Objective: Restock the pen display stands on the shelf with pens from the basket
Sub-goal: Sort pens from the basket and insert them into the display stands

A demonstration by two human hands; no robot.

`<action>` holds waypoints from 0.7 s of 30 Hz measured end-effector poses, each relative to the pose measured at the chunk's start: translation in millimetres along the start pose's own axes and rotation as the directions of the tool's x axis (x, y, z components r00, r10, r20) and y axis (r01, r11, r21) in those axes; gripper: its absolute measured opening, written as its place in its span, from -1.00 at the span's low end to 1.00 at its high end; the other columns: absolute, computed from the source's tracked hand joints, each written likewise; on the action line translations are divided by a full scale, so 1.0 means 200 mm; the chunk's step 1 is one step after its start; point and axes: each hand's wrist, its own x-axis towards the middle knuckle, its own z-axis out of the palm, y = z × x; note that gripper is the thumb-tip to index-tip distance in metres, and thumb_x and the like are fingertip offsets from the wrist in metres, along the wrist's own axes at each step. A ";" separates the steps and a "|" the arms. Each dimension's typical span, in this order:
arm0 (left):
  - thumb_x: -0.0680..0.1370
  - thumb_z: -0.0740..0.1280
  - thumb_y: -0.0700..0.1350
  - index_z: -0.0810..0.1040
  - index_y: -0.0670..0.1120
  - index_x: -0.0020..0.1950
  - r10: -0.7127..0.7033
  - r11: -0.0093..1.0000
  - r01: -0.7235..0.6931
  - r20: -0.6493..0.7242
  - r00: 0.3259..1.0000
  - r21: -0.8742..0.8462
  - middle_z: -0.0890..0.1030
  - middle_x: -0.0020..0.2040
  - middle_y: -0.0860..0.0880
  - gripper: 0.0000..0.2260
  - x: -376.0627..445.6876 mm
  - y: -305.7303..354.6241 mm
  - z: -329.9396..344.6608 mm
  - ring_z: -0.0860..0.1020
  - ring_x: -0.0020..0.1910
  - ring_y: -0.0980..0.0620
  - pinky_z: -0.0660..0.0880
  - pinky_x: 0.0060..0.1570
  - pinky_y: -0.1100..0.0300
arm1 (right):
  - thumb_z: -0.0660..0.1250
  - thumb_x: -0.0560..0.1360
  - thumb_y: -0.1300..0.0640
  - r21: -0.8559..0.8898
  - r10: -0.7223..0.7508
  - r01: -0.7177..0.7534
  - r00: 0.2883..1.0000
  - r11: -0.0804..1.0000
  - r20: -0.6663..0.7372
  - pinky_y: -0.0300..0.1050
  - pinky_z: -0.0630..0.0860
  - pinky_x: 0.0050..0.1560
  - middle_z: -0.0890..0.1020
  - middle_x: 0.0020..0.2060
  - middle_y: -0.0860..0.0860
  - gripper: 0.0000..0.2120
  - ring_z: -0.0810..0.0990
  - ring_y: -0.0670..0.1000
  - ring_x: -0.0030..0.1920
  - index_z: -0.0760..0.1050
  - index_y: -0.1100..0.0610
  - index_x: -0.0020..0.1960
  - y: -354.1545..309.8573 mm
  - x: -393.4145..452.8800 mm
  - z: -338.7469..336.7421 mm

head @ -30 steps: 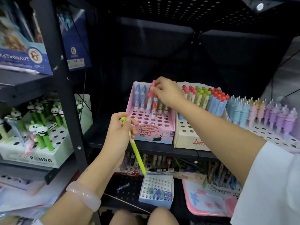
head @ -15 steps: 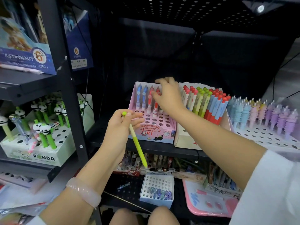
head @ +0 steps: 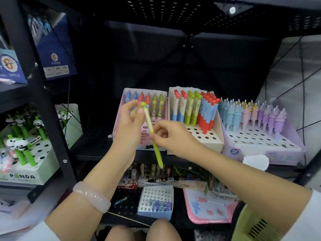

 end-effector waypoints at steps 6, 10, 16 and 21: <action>0.58 0.22 -0.17 0.34 0.13 0.22 0.021 0.949 -0.079 0.190 0.982 0.304 0.42 0.19 0.23 -0.72 -0.03 -0.07 0.00 0.39 0.12 0.44 0.33 0.15 0.45 | 0.29 0.53 0.13 -0.022 0.075 -0.098 0.866 0.995 -0.494 -0.38 0.44 -0.40 0.57 -0.37 -0.05 -0.89 0.51 -0.16 -0.39 0.46 0.11 -0.16 0.14 0.04 -0.32; 0.57 0.24 -0.13 0.38 0.16 0.21 0.013 0.910 -0.108 0.231 0.973 0.401 0.43 0.13 0.35 -0.73 -0.05 -0.12 0.00 0.39 0.24 0.26 0.26 0.12 0.44 | 0.29 0.54 0.10 -0.169 0.076 -0.216 0.801 0.962 -0.593 -0.47 0.35 -0.38 0.56 -0.37 -0.05 -0.85 0.53 -0.14 -0.35 0.42 0.09 -0.19 0.26 0.07 -0.37; 0.58 0.24 -0.12 0.39 0.17 0.23 -0.005 0.899 -0.101 0.240 0.971 0.427 0.42 0.14 0.37 -0.73 -0.06 -0.12 -0.02 0.38 0.24 0.28 0.25 0.14 0.40 | 0.26 0.55 0.17 -0.251 0.112 -0.292 0.828 0.923 -0.550 -0.26 0.33 -0.42 0.46 -0.45 -0.06 -0.82 0.45 -0.07 -0.42 0.38 0.12 -0.23 0.34 0.13 -0.31; 0.58 0.23 -0.12 0.38 0.21 0.20 -0.006 0.900 -0.107 0.257 0.966 0.423 0.42 0.14 0.38 -0.73 -0.06 -0.11 -0.02 0.37 0.19 0.38 0.25 0.08 0.47 | 0.22 0.56 0.16 -0.375 0.072 -0.351 0.805 0.858 -0.590 -0.17 0.25 -0.40 0.40 -0.43 -0.03 -0.83 0.36 -0.03 -0.44 0.33 0.14 -0.20 0.33 0.16 -0.31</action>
